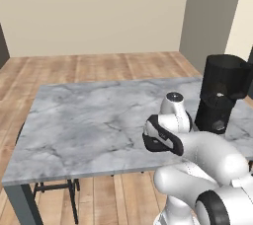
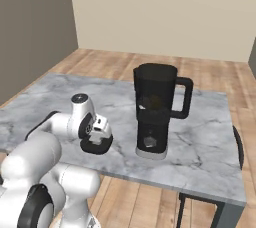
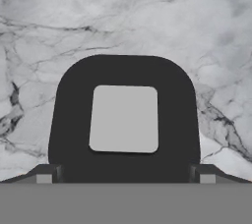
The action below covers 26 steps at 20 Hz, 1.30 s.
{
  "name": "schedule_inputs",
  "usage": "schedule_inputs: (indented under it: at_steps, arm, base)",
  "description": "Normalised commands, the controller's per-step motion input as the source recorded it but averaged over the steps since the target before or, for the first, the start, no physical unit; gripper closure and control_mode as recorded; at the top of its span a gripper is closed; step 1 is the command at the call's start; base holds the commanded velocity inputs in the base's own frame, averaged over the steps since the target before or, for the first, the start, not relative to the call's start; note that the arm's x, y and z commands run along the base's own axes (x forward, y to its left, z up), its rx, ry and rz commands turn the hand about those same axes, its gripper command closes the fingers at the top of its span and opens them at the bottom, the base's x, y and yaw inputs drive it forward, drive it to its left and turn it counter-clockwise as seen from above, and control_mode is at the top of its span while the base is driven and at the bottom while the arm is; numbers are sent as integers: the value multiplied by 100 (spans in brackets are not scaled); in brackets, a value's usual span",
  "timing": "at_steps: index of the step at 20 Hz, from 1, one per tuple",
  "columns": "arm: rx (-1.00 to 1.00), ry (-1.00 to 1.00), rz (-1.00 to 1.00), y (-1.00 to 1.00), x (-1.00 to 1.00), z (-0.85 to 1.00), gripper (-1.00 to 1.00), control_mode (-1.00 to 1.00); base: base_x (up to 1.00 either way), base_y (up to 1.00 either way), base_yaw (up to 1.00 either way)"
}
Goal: Grab the lemon and garlic from the fridge, place them in the blender, close the lid, and turn on the blender to create a marinade.
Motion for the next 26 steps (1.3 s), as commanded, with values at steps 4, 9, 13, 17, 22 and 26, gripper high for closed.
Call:
schedule_inputs:
  at_steps: [4,9,13,17,22,26]
  arm:
    - [0,0,0,0,9,-14,-100,-100]
    - [0,0,0,0,0,-19,-100,-100]
    - [0,0,0,0,4,-19,-100,-100]
    - [0,0,-2,0,14,-12,-100,-100]
    - [0,0,-5,0,22,-13,-100,-100]
    - [0,0,-5,0,18,-21,-100,-100]
  base:
    - [0,0,0]
    - [0,0,0]
    - [0,0,0]
    - [0,0,0]
    - [0,0,0]
    - [0,0,0]
